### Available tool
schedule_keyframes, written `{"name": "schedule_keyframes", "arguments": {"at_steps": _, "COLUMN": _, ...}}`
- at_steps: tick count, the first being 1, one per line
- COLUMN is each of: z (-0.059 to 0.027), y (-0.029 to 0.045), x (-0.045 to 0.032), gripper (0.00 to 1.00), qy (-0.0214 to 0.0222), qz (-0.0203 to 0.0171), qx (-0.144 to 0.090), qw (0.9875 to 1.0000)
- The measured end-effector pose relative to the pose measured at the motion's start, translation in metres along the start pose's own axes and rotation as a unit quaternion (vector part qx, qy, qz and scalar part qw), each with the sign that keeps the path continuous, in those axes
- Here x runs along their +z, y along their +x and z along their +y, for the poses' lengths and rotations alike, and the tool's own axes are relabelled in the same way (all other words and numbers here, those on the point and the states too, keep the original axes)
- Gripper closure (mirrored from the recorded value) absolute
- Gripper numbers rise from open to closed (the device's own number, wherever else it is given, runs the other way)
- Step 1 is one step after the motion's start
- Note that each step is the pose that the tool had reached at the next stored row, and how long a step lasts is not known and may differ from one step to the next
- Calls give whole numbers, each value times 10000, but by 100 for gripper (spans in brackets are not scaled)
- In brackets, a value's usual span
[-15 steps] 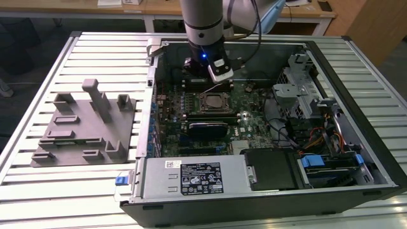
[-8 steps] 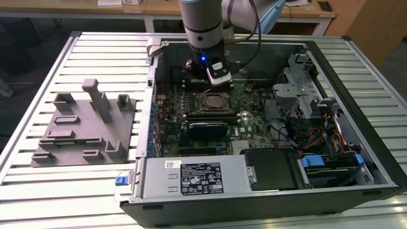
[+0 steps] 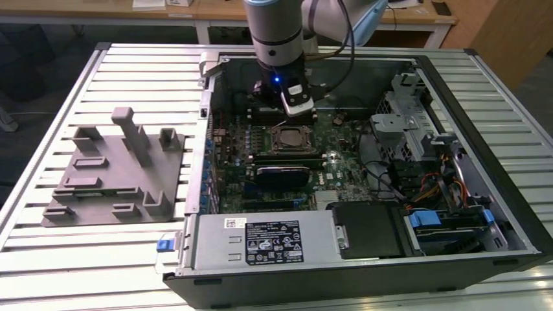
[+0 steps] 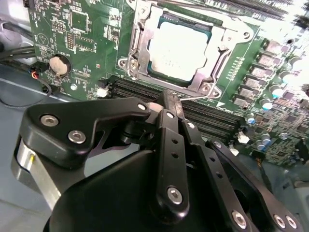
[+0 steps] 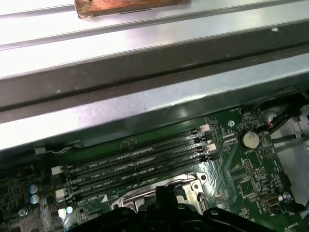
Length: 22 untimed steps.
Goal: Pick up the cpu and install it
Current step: 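Install the first cpu locking lever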
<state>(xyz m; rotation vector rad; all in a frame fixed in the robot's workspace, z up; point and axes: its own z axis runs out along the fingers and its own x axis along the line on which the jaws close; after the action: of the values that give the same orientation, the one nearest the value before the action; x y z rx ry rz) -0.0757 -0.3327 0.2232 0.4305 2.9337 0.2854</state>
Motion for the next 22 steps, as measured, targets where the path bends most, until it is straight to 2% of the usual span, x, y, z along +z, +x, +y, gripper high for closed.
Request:
{"name": "schedule_keyframes", "arguments": {"at_steps": 10, "z": 46, "y": -28, "x": 82, "gripper": 89, "qy": 27, "qz": -44, "qx": 199, "qw": 9998}}
{"name": "schedule_keyframes", "arguments": {"at_steps": 22, "z": 91, "y": 0, "x": 165, "gripper": 89, "qy": 30, "qz": -62, "qx": 242, "qw": 9997}}
